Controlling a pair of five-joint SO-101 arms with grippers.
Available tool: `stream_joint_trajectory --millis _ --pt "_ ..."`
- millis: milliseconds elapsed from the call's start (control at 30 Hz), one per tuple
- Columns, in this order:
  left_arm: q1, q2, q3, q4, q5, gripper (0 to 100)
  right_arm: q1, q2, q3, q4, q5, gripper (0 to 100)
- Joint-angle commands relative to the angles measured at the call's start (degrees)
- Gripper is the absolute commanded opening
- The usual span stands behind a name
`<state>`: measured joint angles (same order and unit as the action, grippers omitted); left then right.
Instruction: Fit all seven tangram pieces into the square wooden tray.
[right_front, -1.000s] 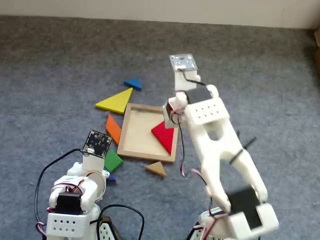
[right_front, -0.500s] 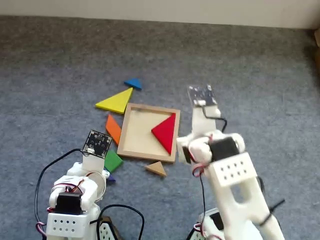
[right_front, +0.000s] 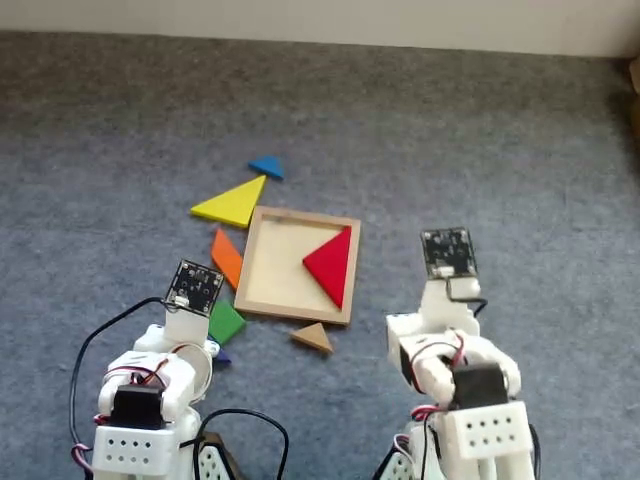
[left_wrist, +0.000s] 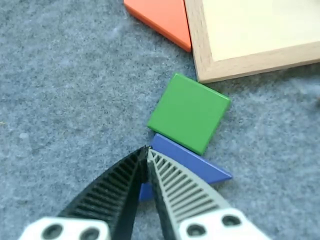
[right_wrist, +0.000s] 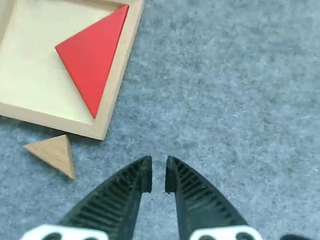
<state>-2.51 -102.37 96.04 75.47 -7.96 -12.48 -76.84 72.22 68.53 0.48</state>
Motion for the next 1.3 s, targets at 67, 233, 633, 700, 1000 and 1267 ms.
stream_joint_trajectory --millis 67,233,633,700,1000,1267 --pt "-0.3 -1.5 1.1 0.2 0.4 1 4.7 -11.4 3.4 -1.5 1.2 6.6" --pt "-0.3 -1.5 1.1 0.2 0.4 1 4.5 -17.0 10.9 -5.5 0.9 6.6" --pt "-0.6 -1.6 -9.2 0.5 0.2 1 4.8 -27.9 27.3 -10.5 0.8 6.6" --pt "-0.4 -1.6 -12.2 0.2 0.2 1 4.8 -28.2 28.4 -11.5 0.9 6.6" --pt "-0.7 -1.1 -25.4 0.1 -19.8 1 4.7 -28.2 28.9 -11.1 1.1 6.6" --pt "-0.7 2.7 -31.0 0.1 -19.8 1 4.5 -28.0 28.9 -7.1 1.1 6.6"
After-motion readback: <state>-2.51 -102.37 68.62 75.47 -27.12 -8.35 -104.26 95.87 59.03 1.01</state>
